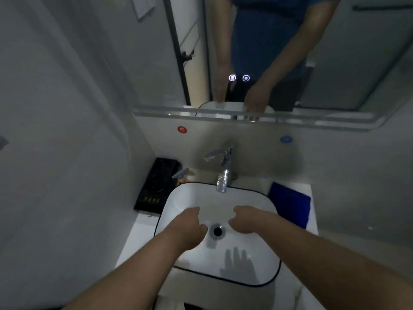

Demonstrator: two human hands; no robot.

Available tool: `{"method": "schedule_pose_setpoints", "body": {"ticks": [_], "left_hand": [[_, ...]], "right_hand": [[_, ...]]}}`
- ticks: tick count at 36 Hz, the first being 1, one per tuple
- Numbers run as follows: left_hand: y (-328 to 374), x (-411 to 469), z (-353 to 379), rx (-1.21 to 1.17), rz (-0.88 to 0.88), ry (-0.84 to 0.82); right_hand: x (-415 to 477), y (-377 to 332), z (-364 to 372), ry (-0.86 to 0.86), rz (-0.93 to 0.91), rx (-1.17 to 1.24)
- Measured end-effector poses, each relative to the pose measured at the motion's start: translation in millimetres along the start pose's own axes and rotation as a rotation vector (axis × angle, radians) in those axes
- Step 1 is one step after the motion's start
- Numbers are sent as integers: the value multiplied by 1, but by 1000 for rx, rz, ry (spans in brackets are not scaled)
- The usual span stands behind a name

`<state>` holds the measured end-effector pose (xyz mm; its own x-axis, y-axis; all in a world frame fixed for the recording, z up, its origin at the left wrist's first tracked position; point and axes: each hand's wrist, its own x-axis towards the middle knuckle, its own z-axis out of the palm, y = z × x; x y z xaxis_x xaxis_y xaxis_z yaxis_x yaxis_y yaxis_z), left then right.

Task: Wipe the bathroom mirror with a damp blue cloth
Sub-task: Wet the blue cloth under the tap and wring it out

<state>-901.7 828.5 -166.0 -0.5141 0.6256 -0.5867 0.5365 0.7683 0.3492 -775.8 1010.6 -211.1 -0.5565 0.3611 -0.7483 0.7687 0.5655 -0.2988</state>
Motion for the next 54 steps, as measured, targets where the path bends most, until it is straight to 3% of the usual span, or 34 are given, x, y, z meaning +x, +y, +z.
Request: {"method": "schedule_pose_setpoints", "body": {"ticks": [8, 15, 18, 21, 25, 27, 29, 33, 37, 40, 43, 48, 51, 54], "left_hand": [[11, 64, -3, 2, 168, -87], [20, 86, 27, -24, 255, -169], [26, 87, 43, -70, 252, -201], [29, 84, 55, -76, 222, -216], [29, 73, 69, -18, 223, -234], [24, 72, 74, -14, 202, -235], [16, 74, 80, -18, 152, -218], [6, 74, 98, -12, 52, -239], [19, 83, 111, -34, 52, -260], [31, 91, 111, -80, 88, -263], [35, 96, 105, -162, 104, -222], [32, 107, 93, -343, 51, -222], [34, 96, 80, -600, -56, -358], [39, 85, 64, -882, -132, -585]], "right_hand": [[-6, 25, -1, 143, 157, 234], [-19, 77, -8, 749, 272, 611], [-11, 115, -17, 849, 304, 640], [13, 148, -31, 754, 301, 609], [45, 185, -34, 429, 292, 543], [58, 192, -23, 267, 313, 359], [66, 188, -13, 241, 346, 144], [77, 180, -2, 321, 384, 81], [78, 190, -19, 334, 396, 257], [70, 200, -37, 354, 435, 635], [48, 206, -41, 536, 473, 997], [-10, 190, -27, 742, 295, 1216], [-47, 157, -9, 686, 271, 1335], [-65, 108, 15, 487, 277, 1437]]}}
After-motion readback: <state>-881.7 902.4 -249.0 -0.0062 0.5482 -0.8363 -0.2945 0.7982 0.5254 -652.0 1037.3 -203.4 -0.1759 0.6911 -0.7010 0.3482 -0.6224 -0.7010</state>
